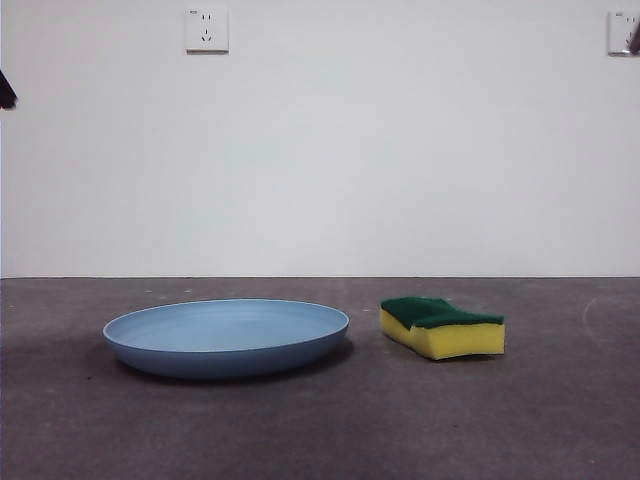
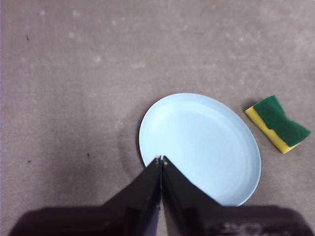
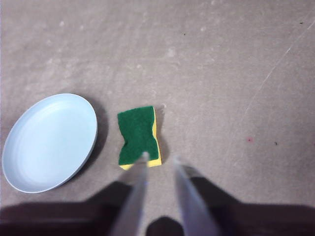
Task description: Pick up the plate,pick up the cloth,clean the plate with the cloth
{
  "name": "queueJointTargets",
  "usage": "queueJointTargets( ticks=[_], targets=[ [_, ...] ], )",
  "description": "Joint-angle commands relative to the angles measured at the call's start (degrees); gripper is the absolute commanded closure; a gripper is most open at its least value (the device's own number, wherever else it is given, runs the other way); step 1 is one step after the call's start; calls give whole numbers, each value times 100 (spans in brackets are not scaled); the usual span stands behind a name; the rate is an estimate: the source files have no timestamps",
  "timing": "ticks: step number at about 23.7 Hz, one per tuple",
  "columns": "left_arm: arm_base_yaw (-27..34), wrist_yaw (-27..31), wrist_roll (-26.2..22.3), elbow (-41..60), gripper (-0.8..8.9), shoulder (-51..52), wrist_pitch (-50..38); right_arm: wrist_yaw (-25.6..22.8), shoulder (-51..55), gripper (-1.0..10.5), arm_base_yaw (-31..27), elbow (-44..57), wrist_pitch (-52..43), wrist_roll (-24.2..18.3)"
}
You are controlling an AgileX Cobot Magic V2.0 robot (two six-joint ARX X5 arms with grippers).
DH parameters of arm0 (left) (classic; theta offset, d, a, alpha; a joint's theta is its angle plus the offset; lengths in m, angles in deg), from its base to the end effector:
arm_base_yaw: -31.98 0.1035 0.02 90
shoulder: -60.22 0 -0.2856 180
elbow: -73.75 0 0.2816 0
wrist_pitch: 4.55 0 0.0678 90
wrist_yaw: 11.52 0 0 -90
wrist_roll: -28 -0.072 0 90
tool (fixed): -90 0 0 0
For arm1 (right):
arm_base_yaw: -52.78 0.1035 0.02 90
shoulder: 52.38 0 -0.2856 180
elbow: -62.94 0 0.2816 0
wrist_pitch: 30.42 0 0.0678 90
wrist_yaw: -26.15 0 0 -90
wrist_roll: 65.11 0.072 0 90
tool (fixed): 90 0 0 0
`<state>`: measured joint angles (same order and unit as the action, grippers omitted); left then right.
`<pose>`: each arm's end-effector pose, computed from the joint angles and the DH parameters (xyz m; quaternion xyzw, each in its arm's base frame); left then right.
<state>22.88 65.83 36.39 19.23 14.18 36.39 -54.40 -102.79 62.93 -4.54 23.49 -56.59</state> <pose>0.2115 -0.0499 0.2765 -0.0776 0.2919 -0.1602 0.9397 0.2128 0.0501 0.3230 0.0675 0.3271 0.1376 0.9325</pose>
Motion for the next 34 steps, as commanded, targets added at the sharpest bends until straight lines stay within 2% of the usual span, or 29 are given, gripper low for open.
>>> queueJointTargets(
  ticks=[1, 2, 3, 8, 17, 26, 27, 28, 30, 34],
  targets=[
    [13, -79, -87, -98, 591, -240, -136, 11, -280, 492, 4, -212, 39, -162],
    [13, -146, -83, -98, 438, -330, -256, 13, -376, 464, 4, -269, 39, -162],
    [9, -155, -11, -98, 404, -424, -369, 72, -437, 466, 4, -291, 31, -160],
    [9, -424, 103, -142, 410, -1305, -885, 116, -487, 471, 9, -293, 28, -155],
    [7, -433, -42, -1342, 413, -4148, -800, 114, -487, 474, 9, -293, 33, -153],
    [-254, -391, -94, -1517, 415, -5412, -949, 116, -487, 474, 9, -293, 33, -151],
    [-317, -389, -94, -1517, 450, -5493, -953, 116, -487, 474, 9, -293, 33, -151],
    [-369, -385, -120, -1517, 556, -5541, -949, 116, -490, 474, 9, -293, 33, -151],
    [-468, -334, -358, -1517, 843, -5556, -944, 118, -487, 474, 9, -291, 33, -149],
    [-584, -96, -415, -1517, 821, -5543, -920, 271, -498, 474, 85, -293, -2, -155]
  ],
)
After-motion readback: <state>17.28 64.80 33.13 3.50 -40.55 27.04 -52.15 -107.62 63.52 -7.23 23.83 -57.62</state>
